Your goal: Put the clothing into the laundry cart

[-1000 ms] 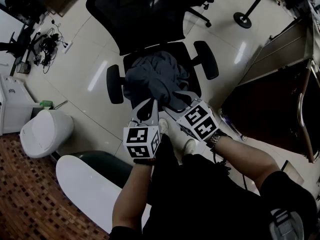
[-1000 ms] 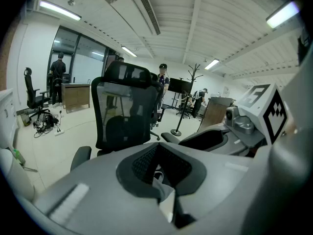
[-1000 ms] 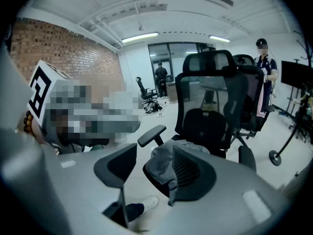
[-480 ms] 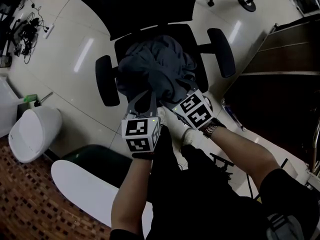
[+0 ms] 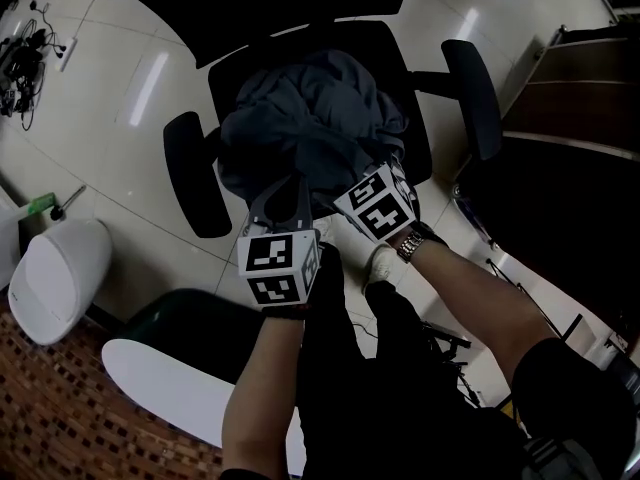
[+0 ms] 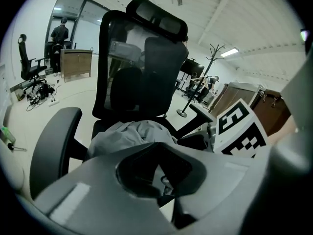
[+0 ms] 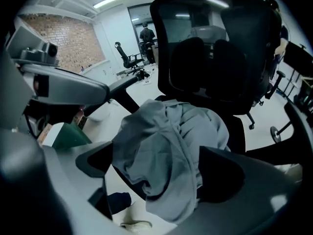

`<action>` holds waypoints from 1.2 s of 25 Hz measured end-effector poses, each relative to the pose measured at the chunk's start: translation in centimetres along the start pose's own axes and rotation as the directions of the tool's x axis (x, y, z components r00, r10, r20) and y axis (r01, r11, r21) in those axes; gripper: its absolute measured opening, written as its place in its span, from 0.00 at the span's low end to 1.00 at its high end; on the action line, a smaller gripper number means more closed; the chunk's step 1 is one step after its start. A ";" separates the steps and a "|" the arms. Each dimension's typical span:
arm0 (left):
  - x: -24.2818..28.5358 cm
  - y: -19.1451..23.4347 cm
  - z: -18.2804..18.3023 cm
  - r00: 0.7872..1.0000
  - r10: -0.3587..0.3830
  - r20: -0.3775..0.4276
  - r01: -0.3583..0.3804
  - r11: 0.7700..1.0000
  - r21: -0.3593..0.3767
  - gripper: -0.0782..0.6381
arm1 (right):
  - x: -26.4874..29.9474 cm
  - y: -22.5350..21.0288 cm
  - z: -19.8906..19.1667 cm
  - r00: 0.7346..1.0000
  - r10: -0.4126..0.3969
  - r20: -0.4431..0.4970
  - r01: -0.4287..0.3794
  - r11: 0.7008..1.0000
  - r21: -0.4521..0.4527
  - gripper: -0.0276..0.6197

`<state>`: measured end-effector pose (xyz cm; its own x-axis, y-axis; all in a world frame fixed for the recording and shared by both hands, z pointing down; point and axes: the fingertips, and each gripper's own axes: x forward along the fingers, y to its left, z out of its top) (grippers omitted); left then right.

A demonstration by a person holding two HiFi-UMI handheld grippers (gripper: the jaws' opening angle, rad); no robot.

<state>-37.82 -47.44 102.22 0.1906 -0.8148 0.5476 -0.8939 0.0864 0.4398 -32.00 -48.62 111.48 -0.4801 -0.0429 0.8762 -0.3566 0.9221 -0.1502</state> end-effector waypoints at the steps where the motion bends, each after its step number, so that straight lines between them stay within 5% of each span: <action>1: 2.0 1.3 0.2 1.000 0.003 -0.011 -0.003 1.000 -0.010 0.11 | 1.9 -1.5 0.4 1.000 0.002 -0.016 -0.002 1.000 0.001 0.92; 14: 10.2 7.6 -3.4 0.997 0.007 -0.073 -0.009 0.999 -0.037 0.11 | 13.1 -6.3 -1.7 0.989 -0.055 -0.136 0.049 0.998 -0.048 0.95; 30: 12.3 9.8 -6.3 0.994 0.006 -0.112 -0.012 0.998 -0.054 0.11 | 18.6 -8.8 -5.3 0.953 -0.146 -0.264 0.132 0.989 -0.071 0.93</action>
<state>-41.64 -52.97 117.76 0.2297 -0.7452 0.6260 -0.8729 0.1267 0.4711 -33.52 -55.50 131.50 -0.1942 -0.0739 0.9782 -0.3590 0.9333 -0.0007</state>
